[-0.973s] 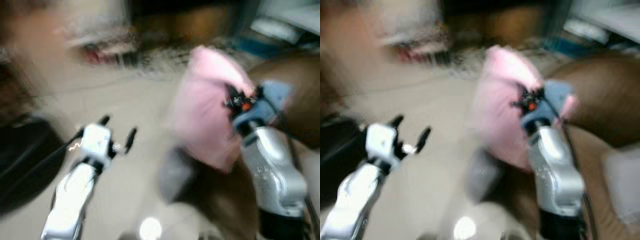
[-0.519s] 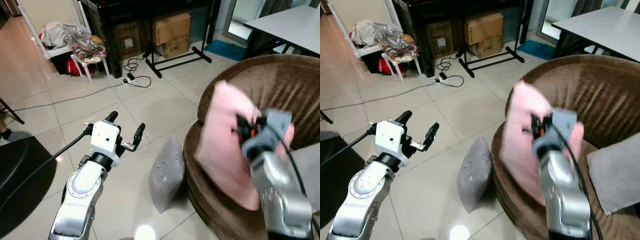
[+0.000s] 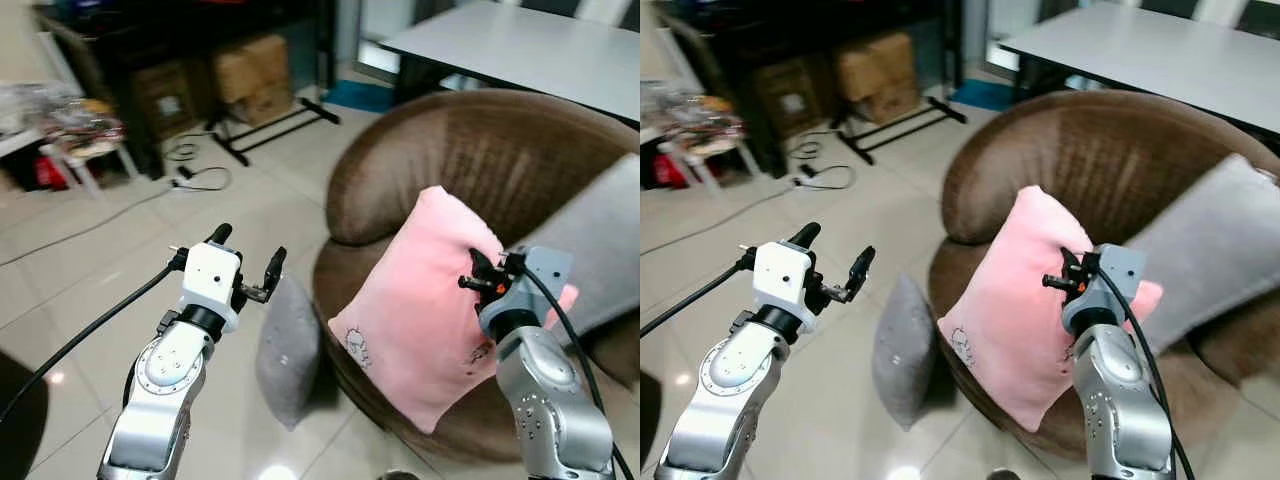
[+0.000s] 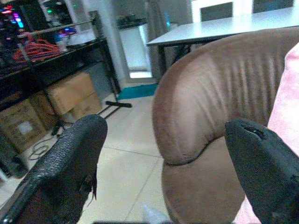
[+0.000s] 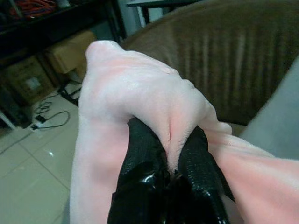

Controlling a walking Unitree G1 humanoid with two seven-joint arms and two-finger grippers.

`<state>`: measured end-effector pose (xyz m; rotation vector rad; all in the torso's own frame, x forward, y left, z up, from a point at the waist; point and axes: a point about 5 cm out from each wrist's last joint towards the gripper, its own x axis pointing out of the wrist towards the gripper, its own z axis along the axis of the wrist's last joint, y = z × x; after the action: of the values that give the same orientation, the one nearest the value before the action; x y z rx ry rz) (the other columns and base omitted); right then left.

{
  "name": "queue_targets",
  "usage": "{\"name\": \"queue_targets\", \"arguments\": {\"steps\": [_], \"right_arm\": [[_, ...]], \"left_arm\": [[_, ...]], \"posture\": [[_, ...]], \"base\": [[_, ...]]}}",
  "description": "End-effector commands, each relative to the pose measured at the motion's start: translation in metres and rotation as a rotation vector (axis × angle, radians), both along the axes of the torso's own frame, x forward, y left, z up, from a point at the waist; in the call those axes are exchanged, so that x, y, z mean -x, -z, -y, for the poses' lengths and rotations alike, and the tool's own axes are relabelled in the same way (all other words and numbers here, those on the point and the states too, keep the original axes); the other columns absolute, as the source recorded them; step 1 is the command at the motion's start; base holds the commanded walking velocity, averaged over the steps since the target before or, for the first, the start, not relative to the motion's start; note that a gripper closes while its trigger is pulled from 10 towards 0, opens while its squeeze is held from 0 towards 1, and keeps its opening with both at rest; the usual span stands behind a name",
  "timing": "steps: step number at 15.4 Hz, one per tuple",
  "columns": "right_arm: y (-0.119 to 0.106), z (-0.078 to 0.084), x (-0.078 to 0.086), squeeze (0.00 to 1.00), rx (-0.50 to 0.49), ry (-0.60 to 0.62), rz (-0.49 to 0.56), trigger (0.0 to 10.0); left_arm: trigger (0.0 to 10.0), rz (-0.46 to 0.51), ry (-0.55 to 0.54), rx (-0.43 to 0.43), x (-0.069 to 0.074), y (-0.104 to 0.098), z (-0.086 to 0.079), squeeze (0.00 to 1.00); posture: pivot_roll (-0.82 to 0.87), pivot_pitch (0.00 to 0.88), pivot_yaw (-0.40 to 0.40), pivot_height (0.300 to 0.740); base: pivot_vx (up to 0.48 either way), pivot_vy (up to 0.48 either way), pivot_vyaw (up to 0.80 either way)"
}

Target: Move the pillow to the sofa from floor

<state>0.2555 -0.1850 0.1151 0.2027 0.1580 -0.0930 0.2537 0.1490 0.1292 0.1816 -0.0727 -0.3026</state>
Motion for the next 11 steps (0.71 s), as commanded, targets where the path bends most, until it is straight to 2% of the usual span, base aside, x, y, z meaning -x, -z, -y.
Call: {"name": "queue_targets", "arguments": {"steps": [1, 7, 11], "right_arm": [[-0.0091, 0.0, -0.0017, 0.0, 0.004, 0.004, 0.06, 10.0], [-0.013, 0.0013, -0.0044, 0.0, 0.017, 0.005, 0.091, 10.0], [-0.0127, 0.0043, -0.0045, 0.0, 0.026, 0.014, 0.095, 10.0]], "left_arm": [[10.0, 0.003, 0.002, -0.009, 0.0002, 0.0001, -0.0016, 0.0], [10.0, 0.005, 0.014, 0.0, 0.0006, -0.0009, -0.0015, 0.0], [10.0, 0.001, 0.016, 0.0, 0.0017, -0.0006, -0.0018, 0.0]], "posture": [[-0.08, 0.0, 0.047, 0.74], [-0.07, 0.0, 0.048, 0.74], [-0.07, 0.0, 0.046, 0.74]], "base": [[0.24, 0.0, -0.78], [0.268, 0.0, -0.76], [0.277, 0.0, 0.0]]}}
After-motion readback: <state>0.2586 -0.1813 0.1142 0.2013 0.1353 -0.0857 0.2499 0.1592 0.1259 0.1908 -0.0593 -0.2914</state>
